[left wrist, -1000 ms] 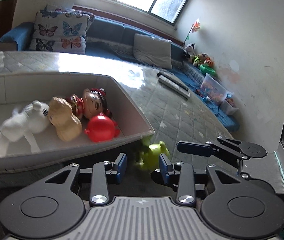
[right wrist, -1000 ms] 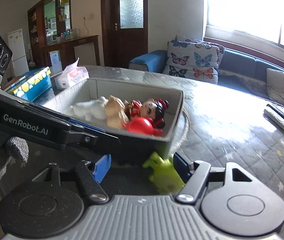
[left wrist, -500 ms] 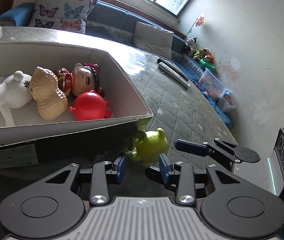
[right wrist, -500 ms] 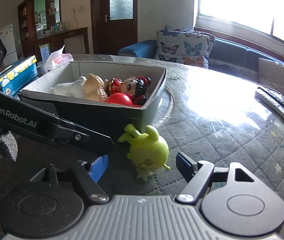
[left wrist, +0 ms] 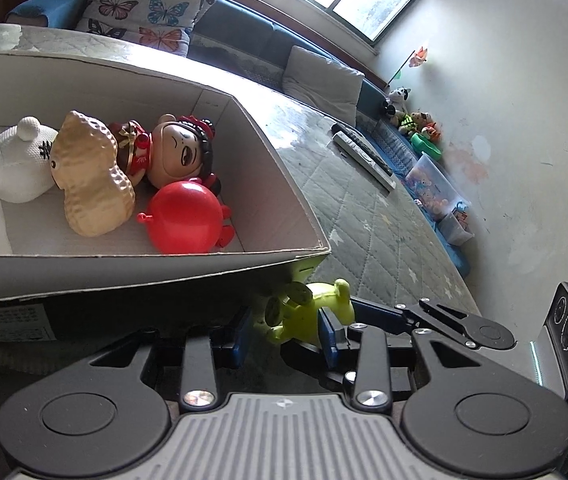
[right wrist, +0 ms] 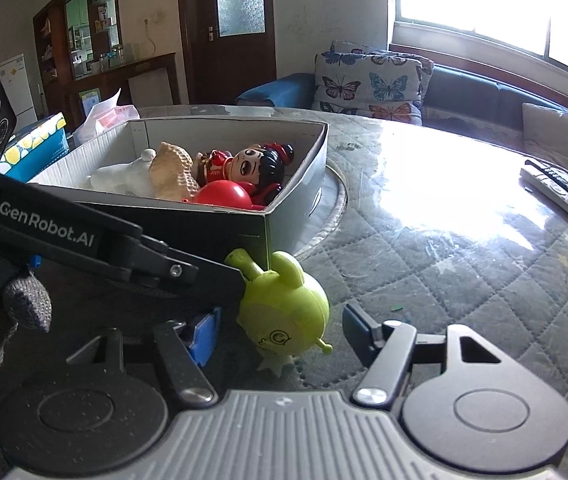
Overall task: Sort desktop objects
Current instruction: 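Close the left gripper on the green alien toy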
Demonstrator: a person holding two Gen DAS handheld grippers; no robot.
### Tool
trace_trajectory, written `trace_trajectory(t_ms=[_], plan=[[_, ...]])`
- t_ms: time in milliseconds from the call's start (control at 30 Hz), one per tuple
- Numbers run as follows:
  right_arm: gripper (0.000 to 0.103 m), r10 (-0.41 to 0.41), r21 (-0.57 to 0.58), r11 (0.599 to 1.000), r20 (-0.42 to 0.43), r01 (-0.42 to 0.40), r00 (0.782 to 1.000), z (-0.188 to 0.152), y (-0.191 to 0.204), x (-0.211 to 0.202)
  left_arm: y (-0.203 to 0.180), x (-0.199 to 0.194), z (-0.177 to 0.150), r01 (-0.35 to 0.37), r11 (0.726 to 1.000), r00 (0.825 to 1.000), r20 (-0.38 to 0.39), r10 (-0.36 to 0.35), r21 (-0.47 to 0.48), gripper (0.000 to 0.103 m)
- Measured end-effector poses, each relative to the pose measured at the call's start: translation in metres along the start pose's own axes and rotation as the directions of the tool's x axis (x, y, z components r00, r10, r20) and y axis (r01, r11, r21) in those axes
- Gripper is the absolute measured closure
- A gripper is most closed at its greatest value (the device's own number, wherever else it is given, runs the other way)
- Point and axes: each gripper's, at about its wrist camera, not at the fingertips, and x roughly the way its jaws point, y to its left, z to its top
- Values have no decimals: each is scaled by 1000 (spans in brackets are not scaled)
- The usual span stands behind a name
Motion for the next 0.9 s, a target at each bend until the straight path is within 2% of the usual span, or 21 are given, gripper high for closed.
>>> trace_trajectory(t_ms=[100, 267, 400, 900], plan=[[45, 5, 7, 1000, -3, -5, 1000, 1, -1, 3, 1, 3, 0, 6, 1000, 1000, -8, -6, -6, 66], [47, 0, 16, 1000, -3, 0, 1000, 0, -3, 5, 1, 6, 0, 25, 1000, 1000, -7, -25, -2, 66], [54, 0, 20, 1000, 3, 0, 1000, 0, -3, 4, 1, 4, 0, 41, 999, 999, 0, -41, -5, 66], [54, 47, 33, 998, -11, -47, 999, -5, 0, 1, -2, 2, -2, 76, 997, 997, -9, -75, 26, 64]])
